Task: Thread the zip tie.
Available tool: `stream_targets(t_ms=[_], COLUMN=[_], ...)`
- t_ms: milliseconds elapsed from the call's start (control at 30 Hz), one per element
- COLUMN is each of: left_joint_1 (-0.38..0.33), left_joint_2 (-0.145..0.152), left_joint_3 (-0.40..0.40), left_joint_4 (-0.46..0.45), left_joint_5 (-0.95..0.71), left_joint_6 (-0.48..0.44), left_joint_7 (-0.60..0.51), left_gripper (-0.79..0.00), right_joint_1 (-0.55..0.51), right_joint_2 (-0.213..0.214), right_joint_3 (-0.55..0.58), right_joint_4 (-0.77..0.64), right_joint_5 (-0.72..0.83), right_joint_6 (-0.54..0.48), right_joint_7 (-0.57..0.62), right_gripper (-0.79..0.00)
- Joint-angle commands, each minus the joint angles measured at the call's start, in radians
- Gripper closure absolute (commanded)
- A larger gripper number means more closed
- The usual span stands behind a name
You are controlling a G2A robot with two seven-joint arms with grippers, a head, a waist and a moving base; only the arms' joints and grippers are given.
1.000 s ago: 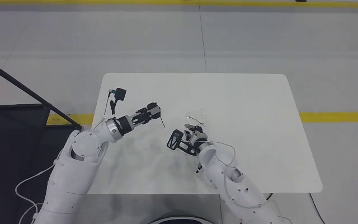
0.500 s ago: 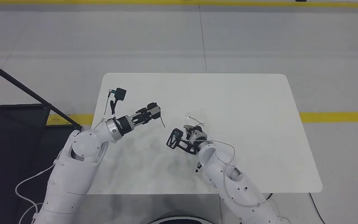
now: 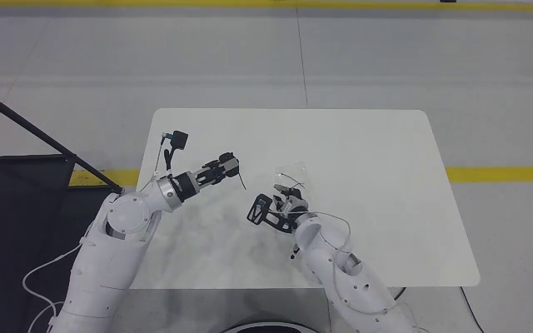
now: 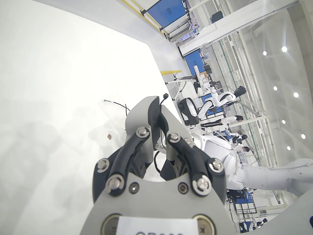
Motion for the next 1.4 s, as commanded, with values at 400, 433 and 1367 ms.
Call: stream_targets(t_ms=[400, 433, 1367], left_joint_1=[0.000, 0.000, 0.000], left_joint_2=[0.000, 0.000, 0.000], left_joint_3=[0.000, 0.000, 0.000], left_joint_4=[0.000, 0.000, 0.000], left_joint_5=[0.000, 0.000, 0.000], left_joint_6=[0.000, 0.000, 0.000], left_joint_7=[0.000, 0.000, 0.000], left_gripper=[0.000, 0.000, 0.000], right_joint_1=[0.021, 0.023, -0.054], right_joint_2=[-0.014, -0.016, -0.014], right_joint_3=[0.007, 0.007, 0.071], right_joint_4=[0.036, 0.039, -0.057], right_joint_5=[0.020, 0.022, -0.017], right_joint_6=[-0.019, -0.021, 0.060], right_joint_7=[0.026, 0.027, -0.108], right_gripper=[-0.256, -0.249, 0.000])
